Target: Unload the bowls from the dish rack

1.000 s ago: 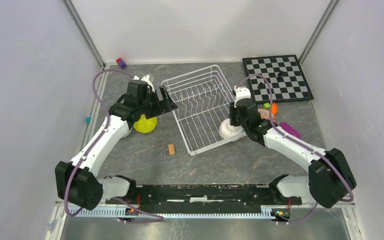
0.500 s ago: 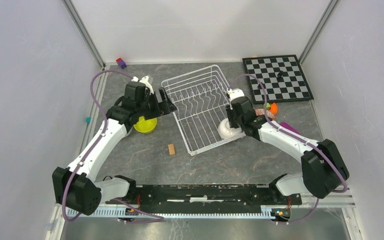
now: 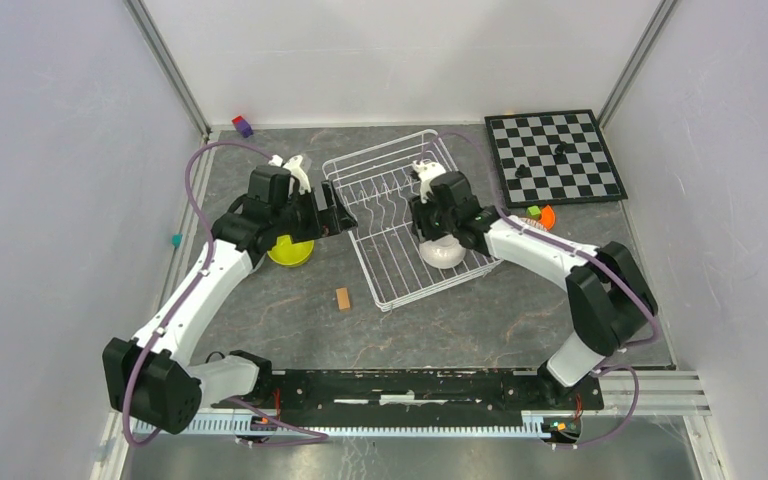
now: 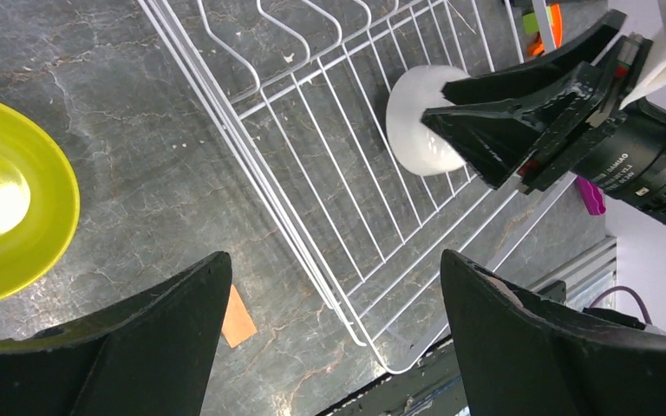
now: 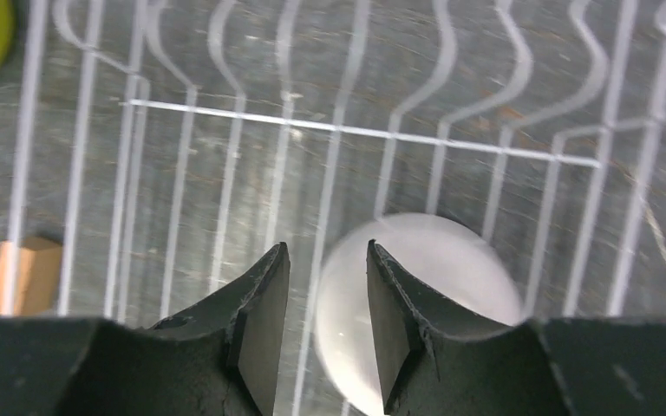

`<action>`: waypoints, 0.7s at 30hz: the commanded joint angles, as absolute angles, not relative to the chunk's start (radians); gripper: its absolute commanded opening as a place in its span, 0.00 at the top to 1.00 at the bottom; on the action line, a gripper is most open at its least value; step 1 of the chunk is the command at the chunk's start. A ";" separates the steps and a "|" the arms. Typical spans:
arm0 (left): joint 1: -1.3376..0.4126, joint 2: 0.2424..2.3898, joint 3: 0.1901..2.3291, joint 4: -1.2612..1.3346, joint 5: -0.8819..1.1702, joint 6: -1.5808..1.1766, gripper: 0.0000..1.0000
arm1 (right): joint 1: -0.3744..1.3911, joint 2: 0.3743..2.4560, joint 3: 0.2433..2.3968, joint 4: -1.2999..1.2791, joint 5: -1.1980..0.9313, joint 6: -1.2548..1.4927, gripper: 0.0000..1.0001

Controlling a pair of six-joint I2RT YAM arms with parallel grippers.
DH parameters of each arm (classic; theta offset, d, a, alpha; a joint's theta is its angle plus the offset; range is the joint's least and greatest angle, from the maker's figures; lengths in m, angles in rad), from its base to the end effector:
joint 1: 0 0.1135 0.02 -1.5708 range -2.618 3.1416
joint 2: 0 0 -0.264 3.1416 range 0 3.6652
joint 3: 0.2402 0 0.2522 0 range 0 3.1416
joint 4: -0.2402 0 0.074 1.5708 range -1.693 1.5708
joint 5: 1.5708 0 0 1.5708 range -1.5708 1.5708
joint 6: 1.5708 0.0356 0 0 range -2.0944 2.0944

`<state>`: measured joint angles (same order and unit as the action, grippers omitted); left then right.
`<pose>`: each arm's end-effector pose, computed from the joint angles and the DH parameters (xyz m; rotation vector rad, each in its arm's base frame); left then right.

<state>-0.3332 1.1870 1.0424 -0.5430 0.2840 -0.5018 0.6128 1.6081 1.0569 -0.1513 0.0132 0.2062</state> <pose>0.2385 -0.0931 0.3137 -0.0393 2.3403 -0.7528 0.2895 0.2030 0.2293 -0.4590 2.2616 0.4120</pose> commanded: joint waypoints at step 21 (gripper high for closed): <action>-0.685 1.390 1.202 -0.441 0.018 -0.551 0.12 | 0.484 1.122 0.776 0.024 0.174 0.206 0.39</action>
